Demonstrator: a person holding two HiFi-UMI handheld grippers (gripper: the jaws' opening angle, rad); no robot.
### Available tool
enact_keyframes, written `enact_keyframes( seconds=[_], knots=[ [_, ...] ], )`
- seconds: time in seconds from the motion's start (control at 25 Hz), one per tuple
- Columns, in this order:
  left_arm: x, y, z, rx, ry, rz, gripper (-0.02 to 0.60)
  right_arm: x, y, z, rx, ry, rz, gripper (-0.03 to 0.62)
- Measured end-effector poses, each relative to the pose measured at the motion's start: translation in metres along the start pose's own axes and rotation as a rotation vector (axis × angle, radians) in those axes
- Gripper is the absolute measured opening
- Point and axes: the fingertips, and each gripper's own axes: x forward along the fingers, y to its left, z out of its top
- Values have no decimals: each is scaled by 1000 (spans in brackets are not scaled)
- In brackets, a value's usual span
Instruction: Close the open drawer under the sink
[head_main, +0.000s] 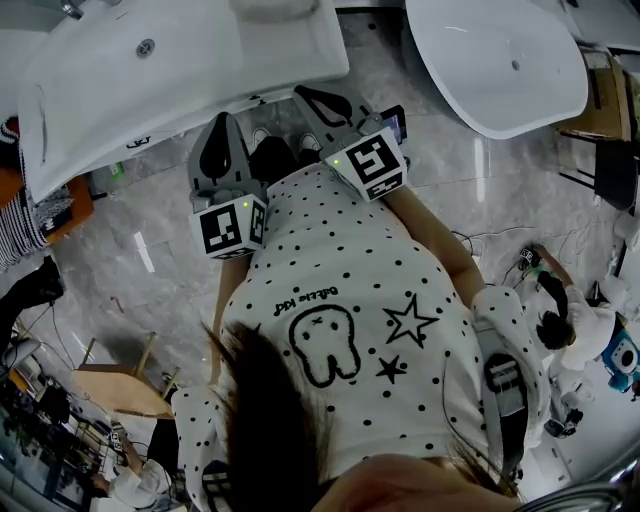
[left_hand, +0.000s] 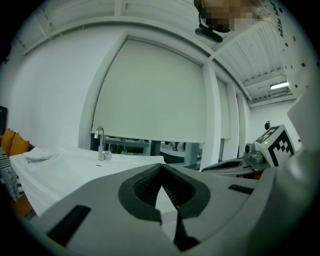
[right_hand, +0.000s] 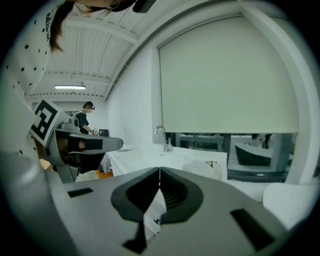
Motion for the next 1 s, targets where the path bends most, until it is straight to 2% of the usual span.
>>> enact_keyframes(
  seconds=[1.0],
  knots=[
    [-3, 1, -3, -30, 3, 12, 5, -4, -1, -2, 5, 1, -5, 15]
  ],
)
